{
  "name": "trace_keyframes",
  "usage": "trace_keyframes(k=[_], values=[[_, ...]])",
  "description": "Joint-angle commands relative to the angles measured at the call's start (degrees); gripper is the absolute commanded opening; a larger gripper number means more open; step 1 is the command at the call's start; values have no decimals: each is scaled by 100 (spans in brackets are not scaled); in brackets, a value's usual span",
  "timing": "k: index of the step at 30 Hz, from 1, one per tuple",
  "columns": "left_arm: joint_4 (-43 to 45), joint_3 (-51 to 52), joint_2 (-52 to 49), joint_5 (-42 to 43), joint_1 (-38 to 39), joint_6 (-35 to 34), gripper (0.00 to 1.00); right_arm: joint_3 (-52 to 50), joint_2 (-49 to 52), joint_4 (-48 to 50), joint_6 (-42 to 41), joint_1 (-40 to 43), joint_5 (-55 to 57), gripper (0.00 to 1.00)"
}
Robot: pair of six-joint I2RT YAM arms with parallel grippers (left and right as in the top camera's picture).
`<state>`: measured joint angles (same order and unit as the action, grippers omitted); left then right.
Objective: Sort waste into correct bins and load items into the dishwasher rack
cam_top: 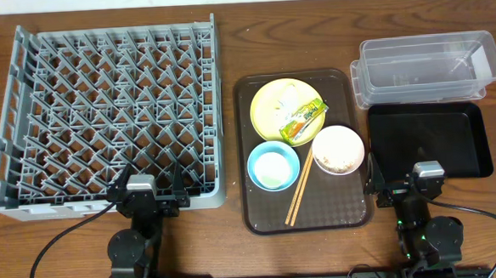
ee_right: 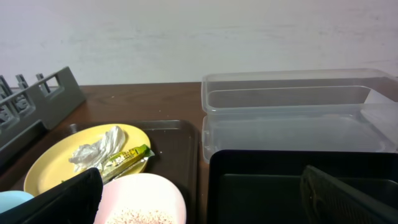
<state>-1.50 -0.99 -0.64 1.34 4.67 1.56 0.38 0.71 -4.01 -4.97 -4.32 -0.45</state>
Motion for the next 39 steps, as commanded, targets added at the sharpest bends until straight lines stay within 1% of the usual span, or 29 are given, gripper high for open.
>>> trace_keyframes(k=[1,22,28,33,36,39], values=[[-254,76,-2,-52,24,79,100,-7,-33,-22,33,26,-42,99],[-254,76,-2,-59,24,83,100,-7,-33,-20,33,26,-44,99],[-256,76,-7,-55,24,74,100,-7,-33,0,-4,26,-197,99],[-256,76,-39,-57,24,76,100,-4,-33,17,-33,28,-85,99],[-280,-28,-153,-55,24,76,100,59,-33,37,-68,28,-90,99],[-367,-275,-363,-55,24,76,100,177,-22,39,-284,28,-90,99]])
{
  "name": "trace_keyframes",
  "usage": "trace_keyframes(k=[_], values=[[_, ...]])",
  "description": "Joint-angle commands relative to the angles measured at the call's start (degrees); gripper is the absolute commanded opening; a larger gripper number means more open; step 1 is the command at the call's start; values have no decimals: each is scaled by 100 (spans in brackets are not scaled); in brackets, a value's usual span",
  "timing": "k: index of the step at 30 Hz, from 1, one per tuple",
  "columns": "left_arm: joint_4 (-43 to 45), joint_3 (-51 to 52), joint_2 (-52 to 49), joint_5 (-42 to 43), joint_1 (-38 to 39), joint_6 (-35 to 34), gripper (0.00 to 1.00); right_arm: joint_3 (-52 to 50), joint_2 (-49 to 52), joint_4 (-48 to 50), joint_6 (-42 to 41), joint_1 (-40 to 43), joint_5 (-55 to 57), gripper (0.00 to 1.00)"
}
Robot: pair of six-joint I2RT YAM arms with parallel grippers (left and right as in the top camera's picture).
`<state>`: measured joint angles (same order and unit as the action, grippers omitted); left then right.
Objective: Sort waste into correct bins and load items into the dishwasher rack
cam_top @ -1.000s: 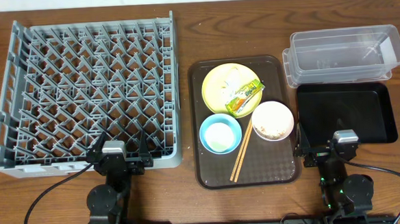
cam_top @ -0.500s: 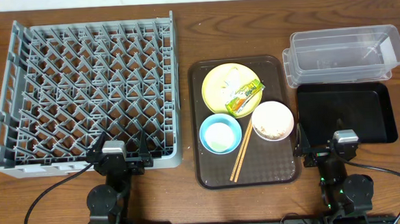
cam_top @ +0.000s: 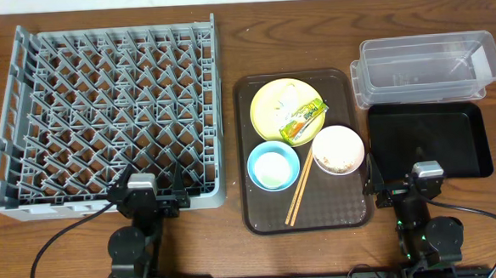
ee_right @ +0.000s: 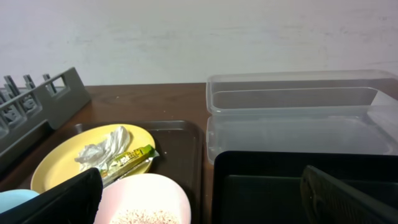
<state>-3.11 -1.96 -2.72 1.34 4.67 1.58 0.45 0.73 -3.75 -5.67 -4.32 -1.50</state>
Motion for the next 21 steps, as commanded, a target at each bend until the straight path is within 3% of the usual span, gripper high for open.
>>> trace_keyframes(k=[1,9,16,21], values=[[-302,-337,-271,-52,24,72,100,216,-9,15,-273,28,13,99],[-1209,-1652,-1633,-55,24,74,100,1014,756,-59,-308,26,-66,99],[-2400,-3147,-3154,-50,24,74,100,2411,2581,-603,-289,26,-334,99],[-3685,-4291,-4227,-50,24,74,100,3825,4190,-1604,293,26,-1019,99]])
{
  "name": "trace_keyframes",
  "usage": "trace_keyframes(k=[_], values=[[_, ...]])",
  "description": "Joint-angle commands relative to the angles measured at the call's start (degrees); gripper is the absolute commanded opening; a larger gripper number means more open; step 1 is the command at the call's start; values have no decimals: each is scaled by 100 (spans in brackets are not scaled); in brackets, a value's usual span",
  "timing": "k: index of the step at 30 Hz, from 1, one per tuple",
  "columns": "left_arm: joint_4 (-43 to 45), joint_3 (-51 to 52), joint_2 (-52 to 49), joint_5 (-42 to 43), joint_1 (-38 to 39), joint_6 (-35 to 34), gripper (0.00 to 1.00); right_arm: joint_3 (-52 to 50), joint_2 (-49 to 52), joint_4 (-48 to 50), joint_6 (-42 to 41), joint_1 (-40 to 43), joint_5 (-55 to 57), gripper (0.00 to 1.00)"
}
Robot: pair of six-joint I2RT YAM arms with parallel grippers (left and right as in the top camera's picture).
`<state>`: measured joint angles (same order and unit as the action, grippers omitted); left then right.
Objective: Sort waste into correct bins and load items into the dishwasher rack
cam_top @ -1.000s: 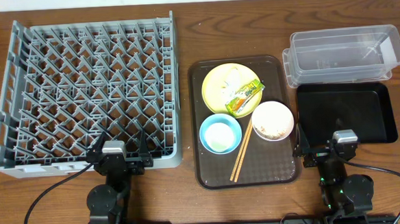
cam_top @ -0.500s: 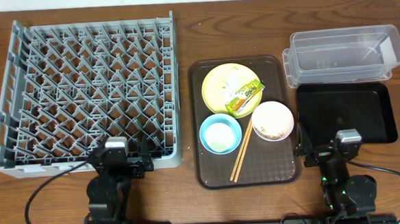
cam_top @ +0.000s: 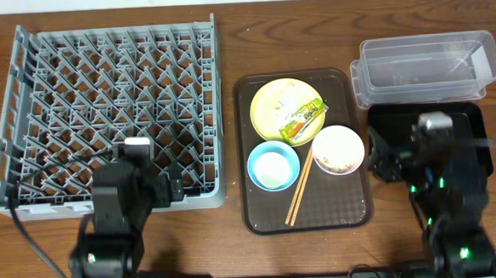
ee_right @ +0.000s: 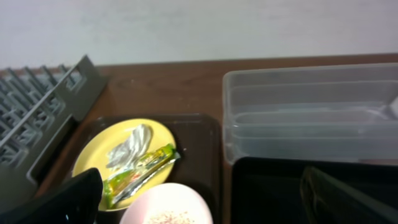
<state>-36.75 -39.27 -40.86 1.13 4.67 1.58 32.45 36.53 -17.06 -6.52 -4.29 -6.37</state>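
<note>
A grey dishwasher rack (cam_top: 110, 112) fills the left of the table. On the brown tray (cam_top: 347, 204) lie a yellow plate (cam_top: 273, 102) with a crumpled wrapper (ee_right: 127, 144) and a green packet (cam_top: 304, 121), a blue bowl (cam_top: 273, 166), a pink bowl (cam_top: 338, 149) with crumbs, and chopsticks (cam_top: 300, 190). My left gripper (cam_top: 143, 174) hangs over the rack's front edge, one finger jutting wide to the right, nothing in it. My right gripper (ee_right: 202, 202) stands open over the near left corner of the black bin (cam_top: 474, 157), right of the pink bowl.
Two clear plastic bins (cam_top: 427, 66) sit nested at the back right, behind the black bin. Bare wood shows along the table's front edge (cam_top: 237, 259) and between the rack and the tray.
Both arms have left their low rest at the front edge and stand higher and farther in. The right wrist view now looks down on the plate and bins from higher up.
Both grippers sat open and low at the table's front edge, left before the rack, right before the black bin. A moment later they had barely shifted. Now both are raised over the rack's front edge and the black bin's corner, holding nothing.
</note>
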Motion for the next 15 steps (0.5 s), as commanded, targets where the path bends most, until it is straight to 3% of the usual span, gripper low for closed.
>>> trace_keyframes(k=[1,8,11,15], values=[[-557,-780,-608,-28,24,72,100,957,953,-564,533,24,-728,99],[-1377,-1552,-1394,-13,24,-269,100,3071,3018,-2710,911,26,-629,99],[-1408,-1550,-1502,-9,24,-448,100,3359,3451,-2695,846,24,-1040,99],[-1421,-1550,-1519,-7,24,-448,100,3344,3814,-1766,560,-11,-1727,99]])
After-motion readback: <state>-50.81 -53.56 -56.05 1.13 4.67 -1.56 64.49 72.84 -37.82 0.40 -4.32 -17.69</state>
